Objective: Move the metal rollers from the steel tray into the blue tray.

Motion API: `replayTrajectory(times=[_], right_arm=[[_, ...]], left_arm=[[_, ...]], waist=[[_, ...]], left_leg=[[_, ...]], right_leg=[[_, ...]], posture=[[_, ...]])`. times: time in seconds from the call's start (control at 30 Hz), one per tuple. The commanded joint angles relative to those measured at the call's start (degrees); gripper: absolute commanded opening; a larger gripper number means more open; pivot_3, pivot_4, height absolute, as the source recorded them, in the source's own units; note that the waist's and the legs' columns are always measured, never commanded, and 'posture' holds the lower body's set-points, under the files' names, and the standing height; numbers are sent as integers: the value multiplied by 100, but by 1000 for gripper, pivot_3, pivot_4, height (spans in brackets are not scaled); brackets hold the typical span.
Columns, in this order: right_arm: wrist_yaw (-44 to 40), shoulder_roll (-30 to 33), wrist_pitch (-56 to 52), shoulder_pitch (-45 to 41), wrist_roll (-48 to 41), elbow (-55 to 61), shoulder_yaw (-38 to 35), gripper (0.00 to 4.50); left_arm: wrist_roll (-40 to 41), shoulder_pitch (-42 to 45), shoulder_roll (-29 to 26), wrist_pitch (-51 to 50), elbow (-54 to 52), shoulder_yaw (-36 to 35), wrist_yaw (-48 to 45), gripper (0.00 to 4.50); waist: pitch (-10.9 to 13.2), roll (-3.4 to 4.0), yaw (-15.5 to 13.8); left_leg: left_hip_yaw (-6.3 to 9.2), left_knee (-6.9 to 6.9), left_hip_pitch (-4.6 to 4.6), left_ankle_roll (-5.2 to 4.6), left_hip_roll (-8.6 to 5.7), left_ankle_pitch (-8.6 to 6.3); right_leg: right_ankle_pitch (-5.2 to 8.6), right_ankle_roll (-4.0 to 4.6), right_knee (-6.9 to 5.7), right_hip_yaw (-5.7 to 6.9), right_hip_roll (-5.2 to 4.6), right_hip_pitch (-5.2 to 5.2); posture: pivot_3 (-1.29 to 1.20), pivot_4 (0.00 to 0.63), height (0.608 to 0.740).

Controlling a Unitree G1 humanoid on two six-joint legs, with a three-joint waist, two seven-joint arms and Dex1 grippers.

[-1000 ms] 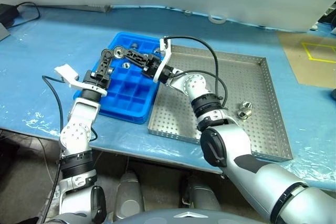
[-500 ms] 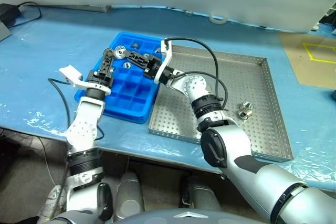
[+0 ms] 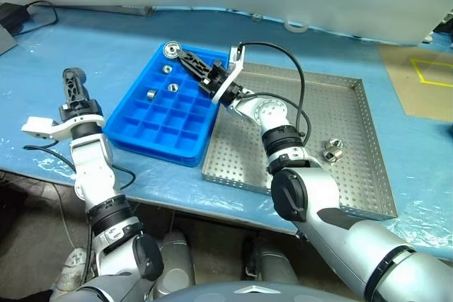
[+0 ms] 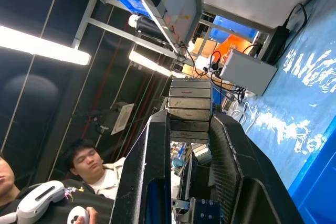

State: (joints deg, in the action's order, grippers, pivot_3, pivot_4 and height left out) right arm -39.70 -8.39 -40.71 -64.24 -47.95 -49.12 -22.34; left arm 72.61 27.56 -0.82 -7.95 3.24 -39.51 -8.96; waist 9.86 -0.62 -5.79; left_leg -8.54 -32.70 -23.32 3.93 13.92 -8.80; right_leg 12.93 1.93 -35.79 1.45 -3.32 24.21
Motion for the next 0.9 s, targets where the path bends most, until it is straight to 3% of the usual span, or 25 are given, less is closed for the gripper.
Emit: replayTrajectory(times=[0.03, 0.13, 0.2, 0.4, 0.7, 0.9], right_arm=[[-197, -248, -4, -128, 156, 293, 329, 688], [-577, -160, 284, 105, 1166, 540, 1495, 688], [-767, -113, 601, 227, 1695, 665, 2092, 688], [-966, -122, 763, 237, 1854, 685, 2231, 688], [-1011, -107, 926, 283, 2109, 637, 2285, 688], [-1049, -121, 1031, 309, 2287, 573, 2321, 688]], left_arm=[[-812, -295, -423, -193, -386, 630, -340, 1313], [-1239, -601, -736, -289, -529, 834, -314, 1313], [-2006, -803, -1147, -225, -513, 1042, -209, 1313], [-3142, -1205, -1881, -492, -700, 1523, -100, 1313], [-3512, -2063, -1968, -1090, -1404, 1751, 23, 1313], [-3866, -2105, -1992, -1194, -1373, 1739, 170, 1313]], waist=[[0, 0, 20], [0, 0, 56], [0, 0, 74], [0, 0, 21], [0, 0, 67], [0, 0, 45]], left_leg=[[0, 1, 4, 1, 1, 1], [0, 4, 12, 7, 4, 4], [0, 8, 17, 11, 6, 6], [2, 16, 12, 15, 0, 9], [2, 7, 20, 15, 3, 9], [2, 3, 19, 15, 3, 9]], right_leg=[[0, 0, -4, 0, 1, 0], [0, 0, -7, -1, 4, 0], [0, -1, -8, -1, 6, 0], [-1, -4, -3, 1, 1, 0], [1, -1, -16, -4, 4, -1], [2, 1, -17, -4, 2, -2]], posture=[[-1, 150, 740], [3, 150, 740], [8, 150, 740], [23, 150, 740], [11, 150, 740], [12, 150, 740]])
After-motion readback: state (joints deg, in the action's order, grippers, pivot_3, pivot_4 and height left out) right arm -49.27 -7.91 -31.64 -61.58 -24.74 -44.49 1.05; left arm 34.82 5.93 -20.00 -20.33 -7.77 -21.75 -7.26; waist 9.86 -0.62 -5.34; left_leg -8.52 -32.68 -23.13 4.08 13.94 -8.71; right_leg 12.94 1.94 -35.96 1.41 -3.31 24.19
